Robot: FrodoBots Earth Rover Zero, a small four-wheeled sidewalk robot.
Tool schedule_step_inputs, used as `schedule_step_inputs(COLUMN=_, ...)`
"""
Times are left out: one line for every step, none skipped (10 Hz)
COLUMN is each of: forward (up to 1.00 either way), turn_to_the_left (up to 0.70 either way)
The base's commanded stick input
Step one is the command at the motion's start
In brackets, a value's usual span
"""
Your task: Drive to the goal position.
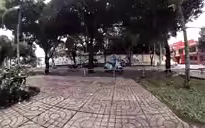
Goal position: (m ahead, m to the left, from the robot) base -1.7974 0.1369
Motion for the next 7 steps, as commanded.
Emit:
schedule_step_inputs(forward=1.0, turn_to_the_left=0.0)
schedule_step_inputs(forward=1.0, turn_to_the_left=0.0)
schedule_step_inputs(forward=1.0, turn_to_the_left=0.0)
schedule_step_inputs(forward=1.0, turn_to_the_left=0.0)
schedule_step_inputs(forward=1.0, turn_to_the_left=0.0)
schedule_step_inputs(forward=1.0, turn_to_the_left=0.0)
schedule_step_inputs(forward=1.0, turn_to_the_left=0.0)
